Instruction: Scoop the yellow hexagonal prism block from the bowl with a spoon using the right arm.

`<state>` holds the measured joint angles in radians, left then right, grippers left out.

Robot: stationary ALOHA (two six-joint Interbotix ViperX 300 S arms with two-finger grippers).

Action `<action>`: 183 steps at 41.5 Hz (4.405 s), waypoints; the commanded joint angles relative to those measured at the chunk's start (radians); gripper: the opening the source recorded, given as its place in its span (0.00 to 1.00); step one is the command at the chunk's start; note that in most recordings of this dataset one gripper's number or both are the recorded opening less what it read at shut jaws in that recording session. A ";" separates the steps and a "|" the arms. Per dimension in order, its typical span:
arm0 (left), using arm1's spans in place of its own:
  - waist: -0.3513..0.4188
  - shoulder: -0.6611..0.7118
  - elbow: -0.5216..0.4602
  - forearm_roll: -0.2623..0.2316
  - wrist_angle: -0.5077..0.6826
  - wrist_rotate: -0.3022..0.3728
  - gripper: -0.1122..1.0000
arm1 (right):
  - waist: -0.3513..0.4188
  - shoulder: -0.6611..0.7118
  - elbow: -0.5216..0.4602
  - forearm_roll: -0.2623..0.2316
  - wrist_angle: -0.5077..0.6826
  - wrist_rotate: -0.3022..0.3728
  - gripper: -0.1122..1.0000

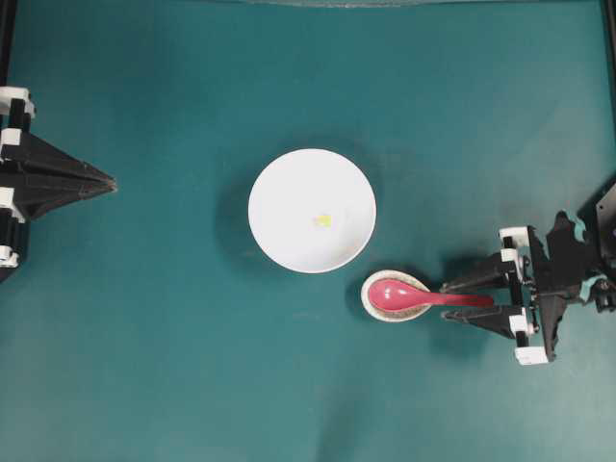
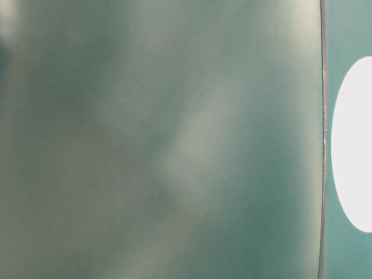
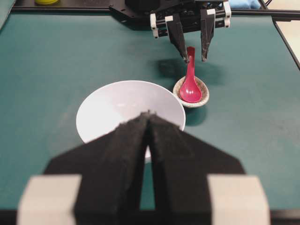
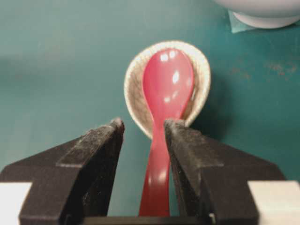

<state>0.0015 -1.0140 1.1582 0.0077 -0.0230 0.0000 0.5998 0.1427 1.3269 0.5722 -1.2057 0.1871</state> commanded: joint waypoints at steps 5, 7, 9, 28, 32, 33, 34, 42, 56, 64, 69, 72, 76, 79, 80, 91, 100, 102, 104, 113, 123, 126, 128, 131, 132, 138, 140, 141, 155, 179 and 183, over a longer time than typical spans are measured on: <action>0.002 0.009 -0.026 0.003 -0.006 0.002 0.12 | 0.006 0.046 -0.009 0.011 -0.032 -0.014 0.52; 0.002 0.009 -0.026 0.003 -0.009 0.002 0.12 | 0.006 0.054 -0.011 0.014 -0.034 -0.021 0.52; 0.002 0.011 -0.026 0.003 -0.011 0.002 0.12 | 0.006 0.055 -0.012 0.017 -0.034 -0.031 0.52; 0.002 0.009 -0.026 0.003 -0.011 0.002 0.12 | 0.006 0.055 -0.017 0.018 -0.029 -0.066 0.52; 0.002 0.011 -0.026 0.003 -0.009 0.002 0.12 | 0.006 0.055 -0.017 0.018 -0.029 -0.080 0.51; 0.002 0.009 -0.026 0.003 -0.009 0.002 0.12 | 0.006 0.055 -0.017 0.018 -0.029 -0.083 0.50; 0.002 0.009 -0.026 0.003 -0.008 0.002 0.12 | 0.006 0.055 -0.017 0.018 -0.028 -0.089 0.49; 0.002 0.011 -0.026 0.003 -0.009 0.002 0.12 | 0.006 0.055 -0.017 0.018 -0.018 -0.103 0.44; 0.002 0.011 -0.026 0.003 -0.009 0.002 0.12 | 0.006 0.055 -0.020 0.018 -0.021 -0.106 0.37; 0.002 0.011 -0.026 0.003 -0.008 0.002 0.12 | 0.006 0.054 -0.028 0.018 -0.018 -0.103 0.32; 0.002 0.009 -0.026 0.002 -0.008 0.002 0.12 | 0.006 0.049 -0.026 0.018 -0.017 -0.103 0.32; 0.002 0.011 -0.026 0.003 -0.008 0.002 0.12 | 0.005 0.037 -0.023 0.018 -0.017 -0.103 0.32; 0.002 0.009 -0.028 0.003 -0.009 0.002 0.12 | 0.003 0.014 -0.015 0.018 -0.015 -0.110 0.32; 0.002 0.009 -0.026 0.003 -0.009 0.002 0.12 | -0.005 -0.020 -0.006 0.018 -0.005 -0.126 0.32; 0.002 0.009 -0.026 0.003 -0.008 0.002 0.12 | -0.006 -0.029 -0.005 0.018 0.002 -0.132 0.32; 0.002 0.011 -0.026 0.003 -0.011 0.000 0.12 | -0.098 -0.249 -0.021 0.018 0.216 -0.325 0.32; 0.002 0.011 -0.026 0.003 -0.002 0.002 0.12 | -0.256 -0.495 -0.106 0.018 0.607 -0.523 0.32; 0.002 0.011 -0.026 0.003 -0.002 0.002 0.12 | -0.301 -0.546 -0.137 0.018 0.707 -0.563 0.32; 0.002 0.011 -0.025 0.003 -0.002 0.002 0.12 | -0.348 -0.591 -0.169 0.018 0.810 -0.595 0.32; 0.002 0.011 -0.025 0.003 -0.005 0.002 0.12 | -0.546 -0.675 -0.324 0.008 1.193 -0.678 0.32; 0.002 0.011 -0.023 0.005 -0.002 0.005 0.12 | -0.710 -0.629 -0.482 -0.041 1.466 -0.680 0.32; 0.002 0.011 -0.021 0.006 0.000 0.005 0.12 | -0.739 -0.603 -0.531 -0.061 1.532 -0.678 0.32; 0.002 0.011 -0.021 0.006 0.000 0.005 0.12 | -0.755 -0.578 -0.568 -0.074 1.582 -0.678 0.32; 0.002 0.011 -0.021 0.006 0.005 0.005 0.12 | -0.776 -0.541 -0.623 -0.092 1.658 -0.673 0.32; 0.002 0.011 -0.021 0.006 0.005 0.005 0.12 | -0.784 -0.523 -0.647 -0.101 1.690 -0.670 0.32; 0.002 0.011 -0.020 0.006 0.009 0.005 0.12 | -0.805 -0.431 -0.761 -0.129 1.833 -0.661 0.32; 0.002 0.011 -0.020 0.006 0.011 0.005 0.12 | -0.808 -0.397 -0.805 -0.143 1.879 -0.653 0.32; 0.002 0.009 -0.020 0.006 0.011 0.005 0.12 | -0.810 -0.376 -0.828 -0.152 1.908 -0.649 0.32; 0.002 0.011 -0.020 0.006 0.011 0.006 0.12 | -0.808 -0.179 -1.080 -0.301 2.246 -0.437 0.32; 0.002 0.009 -0.020 0.006 0.011 0.005 0.12 | -0.802 -0.058 -1.273 -0.314 2.488 -0.282 0.32; 0.002 0.011 -0.020 0.006 0.011 0.006 0.12 | -0.795 -0.043 -1.284 -0.314 2.491 -0.281 0.32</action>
<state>0.0015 -1.0124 1.1582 0.0107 -0.0077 0.0046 -0.2040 0.1104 0.0736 0.2562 1.2793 -0.0982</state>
